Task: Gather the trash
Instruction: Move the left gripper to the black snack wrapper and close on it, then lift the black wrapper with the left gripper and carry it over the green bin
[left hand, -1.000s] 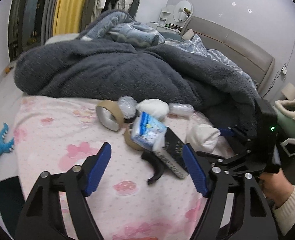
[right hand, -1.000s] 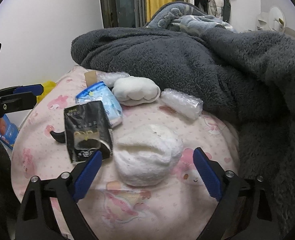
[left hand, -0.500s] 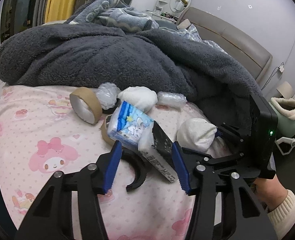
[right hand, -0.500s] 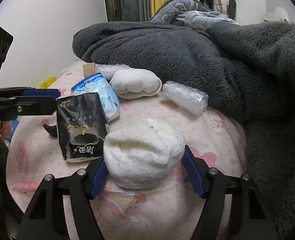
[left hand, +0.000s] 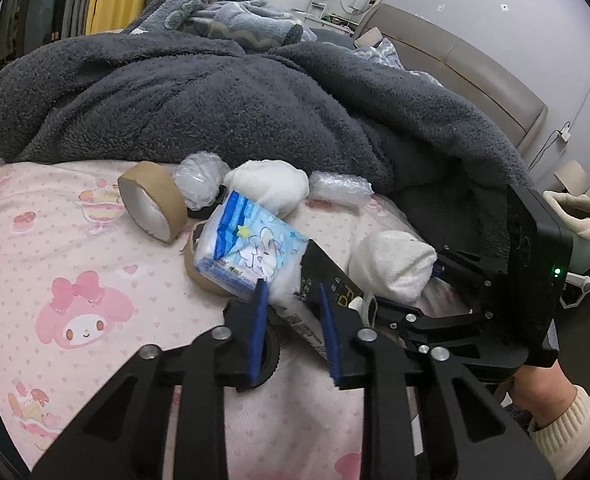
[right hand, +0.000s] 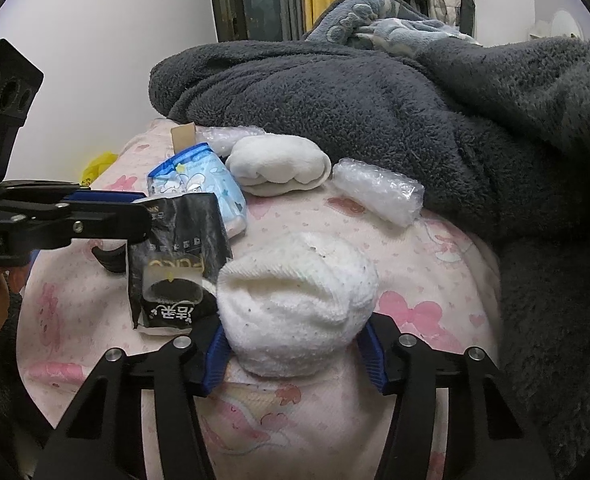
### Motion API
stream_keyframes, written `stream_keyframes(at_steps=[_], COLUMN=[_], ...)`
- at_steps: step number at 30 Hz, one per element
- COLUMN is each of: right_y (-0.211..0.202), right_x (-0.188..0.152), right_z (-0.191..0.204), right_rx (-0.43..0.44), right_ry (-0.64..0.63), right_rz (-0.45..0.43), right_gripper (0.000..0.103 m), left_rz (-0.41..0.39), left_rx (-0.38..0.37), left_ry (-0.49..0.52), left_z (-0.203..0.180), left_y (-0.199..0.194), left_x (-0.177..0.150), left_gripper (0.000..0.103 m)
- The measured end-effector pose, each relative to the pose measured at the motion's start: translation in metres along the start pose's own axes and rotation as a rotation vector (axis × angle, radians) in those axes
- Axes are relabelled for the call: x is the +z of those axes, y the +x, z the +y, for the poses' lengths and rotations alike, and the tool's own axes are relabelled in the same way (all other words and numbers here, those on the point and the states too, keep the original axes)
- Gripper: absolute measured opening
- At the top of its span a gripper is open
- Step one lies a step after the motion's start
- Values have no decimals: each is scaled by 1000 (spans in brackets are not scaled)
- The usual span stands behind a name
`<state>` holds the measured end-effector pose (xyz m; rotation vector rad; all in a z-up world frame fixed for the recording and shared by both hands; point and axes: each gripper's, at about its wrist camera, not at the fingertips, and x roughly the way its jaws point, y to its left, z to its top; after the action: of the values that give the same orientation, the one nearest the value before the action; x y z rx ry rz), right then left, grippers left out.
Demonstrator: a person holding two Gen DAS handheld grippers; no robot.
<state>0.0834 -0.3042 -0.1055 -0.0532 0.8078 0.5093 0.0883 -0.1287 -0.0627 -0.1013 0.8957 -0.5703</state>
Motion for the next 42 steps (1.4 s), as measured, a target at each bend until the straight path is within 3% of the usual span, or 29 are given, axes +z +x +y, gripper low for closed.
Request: stream_keyframes(at_steps=[5,15,25,42], right_y=[-2,-10,-19,-21], right_x=[-2,4,17,70], right_z=[-2,-4,-6,54], right_rx=[9,21,37,85], right_ry=[10,51,103,72], right_rz=[-3,-36,-72,-111], right_gripper=[51,47,47,47], left_rz=[-36,-147,-188,-237], left_rx=[4,47,102,284], left_ry=[25,66,36,-37], left_z=[-6,-13,4,63], left_y=[-7,-41,-67,-119], left_x=[2,8,12,-4], left_gripper=[17,17,17,17])
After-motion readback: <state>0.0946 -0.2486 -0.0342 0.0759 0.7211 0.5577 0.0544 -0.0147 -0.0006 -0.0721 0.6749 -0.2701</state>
